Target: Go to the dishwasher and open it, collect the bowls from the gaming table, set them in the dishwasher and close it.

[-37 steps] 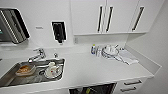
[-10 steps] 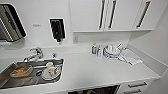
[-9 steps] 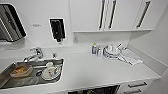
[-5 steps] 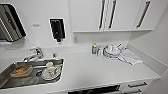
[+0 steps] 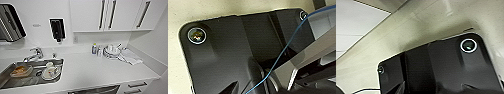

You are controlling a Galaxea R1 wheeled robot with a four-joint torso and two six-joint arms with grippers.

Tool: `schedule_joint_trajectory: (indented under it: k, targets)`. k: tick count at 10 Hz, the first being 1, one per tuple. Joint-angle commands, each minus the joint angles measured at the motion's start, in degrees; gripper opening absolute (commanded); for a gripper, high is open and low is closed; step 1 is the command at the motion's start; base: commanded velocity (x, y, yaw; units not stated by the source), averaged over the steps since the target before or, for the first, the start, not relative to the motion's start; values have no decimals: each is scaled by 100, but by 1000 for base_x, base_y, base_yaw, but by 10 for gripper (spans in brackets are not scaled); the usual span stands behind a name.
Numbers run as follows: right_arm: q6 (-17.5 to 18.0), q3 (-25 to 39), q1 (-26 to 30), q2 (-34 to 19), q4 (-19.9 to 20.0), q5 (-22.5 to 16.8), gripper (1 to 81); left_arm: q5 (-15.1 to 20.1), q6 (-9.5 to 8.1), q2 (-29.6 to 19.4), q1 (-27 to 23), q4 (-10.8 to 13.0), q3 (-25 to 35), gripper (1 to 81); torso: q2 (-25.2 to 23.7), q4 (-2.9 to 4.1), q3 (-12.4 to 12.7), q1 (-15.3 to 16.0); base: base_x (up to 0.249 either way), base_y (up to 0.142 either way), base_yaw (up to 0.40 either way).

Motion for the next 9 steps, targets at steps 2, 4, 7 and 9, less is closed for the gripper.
schedule_joint_trajectory:
  k: [2,4,7,9]
  targets:
    - [-27,-2829,-901,966,-720,1720,811,203,27,14,-174,-193,-8,811,0,0,0,0,0,0,0]
    - [-44,-3432,-971,1471,-807,1704,811,526,10,67,-279,-175,-8,811,0,0,2,0,0,0,0]
    - [-115,-3521,-1111,1718,-817,1642,811,1082,-35,173,-288,-193,-8,811,0,0,2,0,0,0,0]
    - [-115,-3512,-1182,1788,-817,1537,811,1082,-70,182,-288,-193,-8,811,0,0,2,0,0,0,0]
